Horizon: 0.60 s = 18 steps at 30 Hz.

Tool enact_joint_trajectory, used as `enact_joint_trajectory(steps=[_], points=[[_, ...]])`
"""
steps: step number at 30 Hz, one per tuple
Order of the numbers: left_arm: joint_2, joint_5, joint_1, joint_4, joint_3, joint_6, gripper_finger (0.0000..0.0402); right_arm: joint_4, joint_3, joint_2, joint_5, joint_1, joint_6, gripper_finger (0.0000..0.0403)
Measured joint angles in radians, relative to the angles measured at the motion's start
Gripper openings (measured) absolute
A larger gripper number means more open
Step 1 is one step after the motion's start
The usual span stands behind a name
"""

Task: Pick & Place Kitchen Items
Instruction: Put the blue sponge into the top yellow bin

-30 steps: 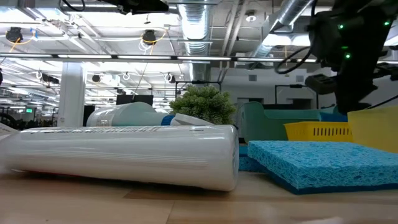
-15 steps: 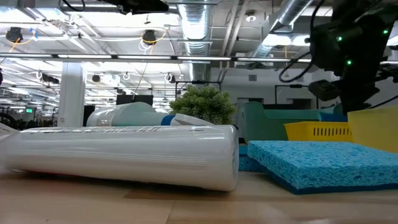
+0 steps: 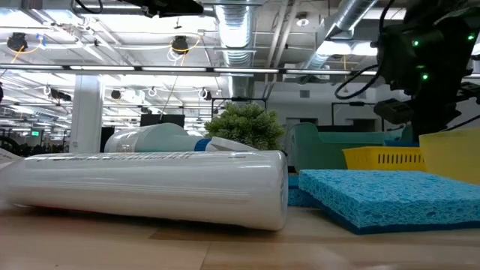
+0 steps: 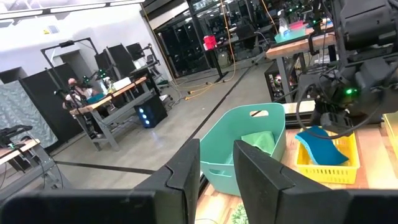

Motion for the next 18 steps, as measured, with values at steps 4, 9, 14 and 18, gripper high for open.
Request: enact_joint_trajectory(steps=[4, 9, 14, 18], points=[[0.000, 0.000, 0.000, 0.000, 0.000, 0.000, 0.0092, 0.009, 0.027, 0.000, -0.053, 0.050, 0.000, 0.0001], [0.000, 0.000, 0.000, 0.000, 0.000, 0.000, 0.0092, 0.017, 0.054, 0.000, -0.099, 0.106, 0.000, 0.0001], [0.000, 0.000, 0.000, 0.000, 0.000, 0.000, 0.0092, 0.017, 0.078, 0.000, -0.091, 0.144, 0.006, 0.0001], [0.000, 0.000, 0.000, 0.000, 0.000, 0.000, 0.0092, -0.004, 0.079, 0.000, -0.019, 0.122, 0.022, 0.0001]])
